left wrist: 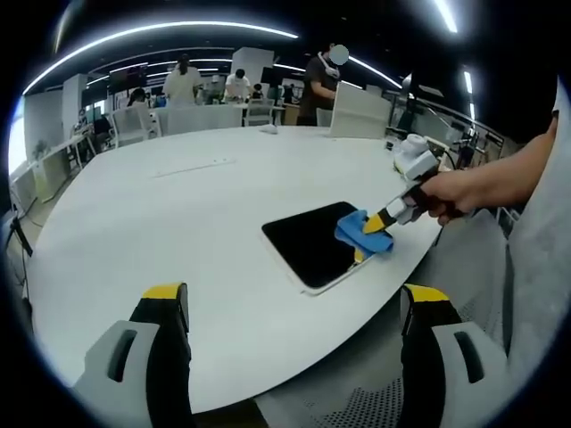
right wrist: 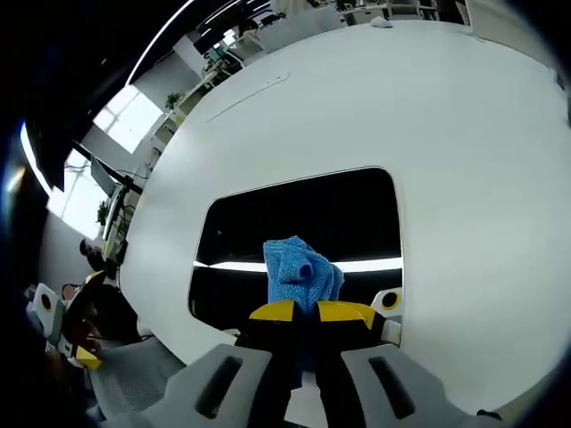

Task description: Wipe the mirror surface with the cleaning cloth until all visible marks leave the cleaned area.

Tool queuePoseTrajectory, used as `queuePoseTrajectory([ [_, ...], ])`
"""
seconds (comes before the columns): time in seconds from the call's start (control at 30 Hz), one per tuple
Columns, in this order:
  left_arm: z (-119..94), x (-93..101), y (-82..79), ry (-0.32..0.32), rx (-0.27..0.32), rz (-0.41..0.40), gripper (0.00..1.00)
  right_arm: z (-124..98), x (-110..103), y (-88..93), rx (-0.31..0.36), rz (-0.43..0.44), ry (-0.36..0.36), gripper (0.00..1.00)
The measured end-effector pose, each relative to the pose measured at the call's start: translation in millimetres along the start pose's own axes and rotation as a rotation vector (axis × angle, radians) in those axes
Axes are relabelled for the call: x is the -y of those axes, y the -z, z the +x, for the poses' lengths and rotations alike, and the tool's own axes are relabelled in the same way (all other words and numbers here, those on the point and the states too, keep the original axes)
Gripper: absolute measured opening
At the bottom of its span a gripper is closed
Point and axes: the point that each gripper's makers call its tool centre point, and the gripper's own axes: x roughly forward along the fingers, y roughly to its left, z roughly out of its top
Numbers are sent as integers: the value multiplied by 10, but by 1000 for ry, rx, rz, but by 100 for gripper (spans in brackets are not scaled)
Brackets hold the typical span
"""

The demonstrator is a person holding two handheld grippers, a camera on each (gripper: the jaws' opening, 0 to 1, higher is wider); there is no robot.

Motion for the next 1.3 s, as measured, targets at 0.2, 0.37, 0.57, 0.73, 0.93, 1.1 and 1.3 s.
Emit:
queuePoseTrajectory([
  [0.2,-5,-7,9,-1,1,-2,99,-70,-49,110,-6,3,-8,1],
  [0.37,4,-17,5,-1,7,-6,99,-90,-64,183,-13,11,-8,1],
  [0.57,19,-17,2,3,11,-6,99,-59,-42,165,-15,16,-7,1],
  [0.73,25,-36,-1,3,14,-9,99,-63,-37,156,-13,34,-14,1],
  [0.93,28,-38,1,4,15,-12,99,-69,1,139,-8,59,-17,1],
  [1.1,37,-17,-7,5,14,-10,99,-105,27,137,-4,74,-18,1],
  [1.3,33,42,-56,2,15,-11,99,-144,129,114,7,98,-12,1],
])
